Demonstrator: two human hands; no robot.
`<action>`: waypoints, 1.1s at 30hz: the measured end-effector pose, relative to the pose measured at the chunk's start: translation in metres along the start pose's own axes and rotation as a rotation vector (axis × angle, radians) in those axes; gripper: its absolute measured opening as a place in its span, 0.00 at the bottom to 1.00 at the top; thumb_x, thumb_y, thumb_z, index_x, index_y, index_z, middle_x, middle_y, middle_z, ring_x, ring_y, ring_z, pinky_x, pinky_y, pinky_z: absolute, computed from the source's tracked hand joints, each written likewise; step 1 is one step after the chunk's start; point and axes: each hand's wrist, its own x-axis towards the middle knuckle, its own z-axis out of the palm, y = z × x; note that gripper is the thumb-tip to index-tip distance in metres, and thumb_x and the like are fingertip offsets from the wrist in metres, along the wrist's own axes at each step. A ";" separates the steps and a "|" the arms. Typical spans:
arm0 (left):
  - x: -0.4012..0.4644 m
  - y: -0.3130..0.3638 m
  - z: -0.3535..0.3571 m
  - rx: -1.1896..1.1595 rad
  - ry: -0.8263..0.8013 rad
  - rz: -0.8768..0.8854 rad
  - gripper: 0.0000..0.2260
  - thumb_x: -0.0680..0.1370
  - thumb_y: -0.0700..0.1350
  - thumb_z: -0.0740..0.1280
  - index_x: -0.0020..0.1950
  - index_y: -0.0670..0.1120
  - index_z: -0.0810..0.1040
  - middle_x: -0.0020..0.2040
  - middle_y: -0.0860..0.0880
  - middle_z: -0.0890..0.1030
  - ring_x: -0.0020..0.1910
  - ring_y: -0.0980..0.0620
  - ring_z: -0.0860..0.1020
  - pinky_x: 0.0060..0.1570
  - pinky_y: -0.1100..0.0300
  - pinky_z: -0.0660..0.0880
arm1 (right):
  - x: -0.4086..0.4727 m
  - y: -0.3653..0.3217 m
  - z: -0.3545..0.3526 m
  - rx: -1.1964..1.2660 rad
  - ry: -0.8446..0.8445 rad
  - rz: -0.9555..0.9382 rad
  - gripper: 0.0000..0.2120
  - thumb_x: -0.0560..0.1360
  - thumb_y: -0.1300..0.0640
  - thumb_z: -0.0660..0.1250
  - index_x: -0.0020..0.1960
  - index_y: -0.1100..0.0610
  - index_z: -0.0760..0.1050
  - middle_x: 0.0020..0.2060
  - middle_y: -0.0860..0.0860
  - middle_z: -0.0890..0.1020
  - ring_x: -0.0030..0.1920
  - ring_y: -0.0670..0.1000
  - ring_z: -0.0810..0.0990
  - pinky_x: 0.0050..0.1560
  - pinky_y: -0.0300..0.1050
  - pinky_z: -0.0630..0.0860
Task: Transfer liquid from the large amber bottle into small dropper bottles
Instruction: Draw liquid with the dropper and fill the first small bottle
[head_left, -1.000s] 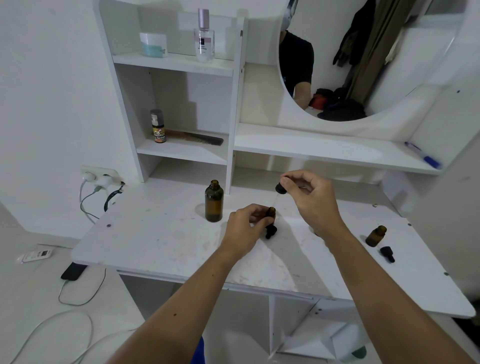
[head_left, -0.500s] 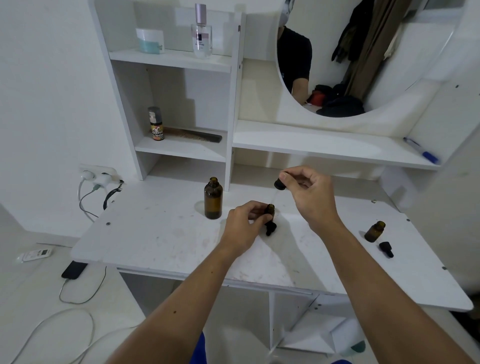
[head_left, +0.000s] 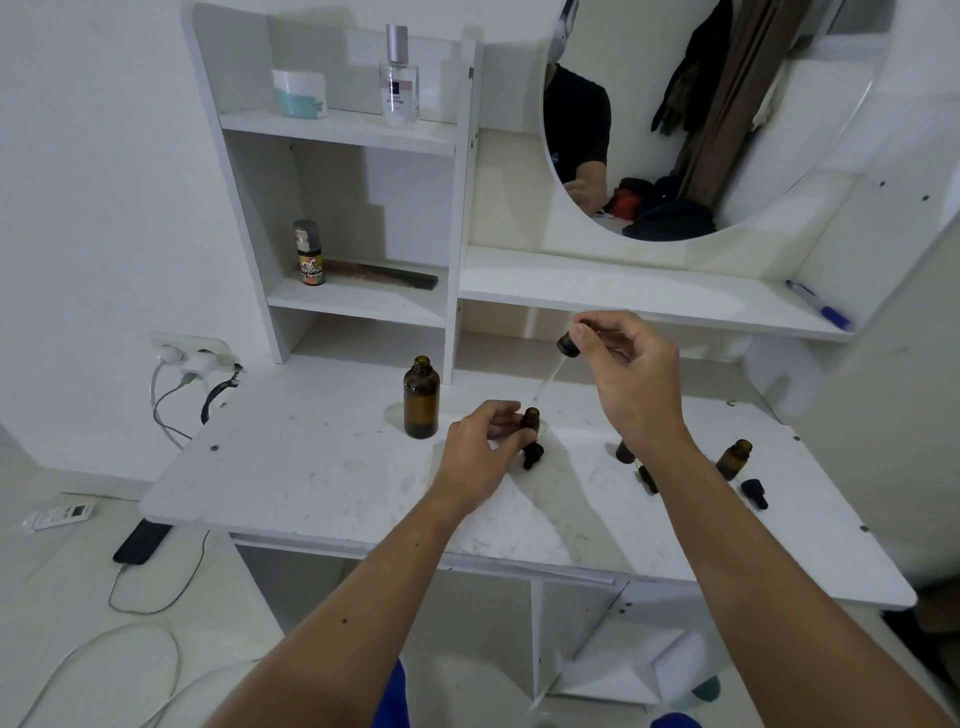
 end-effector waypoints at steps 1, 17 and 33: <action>-0.003 0.001 -0.001 -0.004 -0.002 -0.001 0.20 0.77 0.45 0.77 0.68 0.47 0.79 0.57 0.53 0.86 0.56 0.59 0.83 0.59 0.66 0.79 | 0.000 -0.003 0.000 0.018 0.007 -0.002 0.04 0.81 0.62 0.73 0.55 0.59 0.85 0.48 0.51 0.89 0.50 0.46 0.88 0.56 0.37 0.82; -0.055 -0.017 -0.117 -0.072 0.128 -0.095 0.18 0.74 0.46 0.80 0.62 0.48 0.82 0.52 0.53 0.88 0.51 0.55 0.86 0.58 0.51 0.83 | 0.005 -0.038 0.077 0.135 -0.091 -0.060 0.05 0.81 0.60 0.73 0.56 0.57 0.85 0.49 0.50 0.89 0.53 0.47 0.88 0.58 0.39 0.82; -0.001 -0.025 -0.114 -0.024 0.195 -0.073 0.27 0.66 0.47 0.85 0.62 0.53 0.80 0.56 0.58 0.84 0.57 0.57 0.82 0.60 0.58 0.81 | 0.020 -0.021 0.114 0.000 -0.207 -0.077 0.05 0.80 0.60 0.74 0.55 0.56 0.85 0.47 0.47 0.89 0.50 0.43 0.88 0.56 0.35 0.82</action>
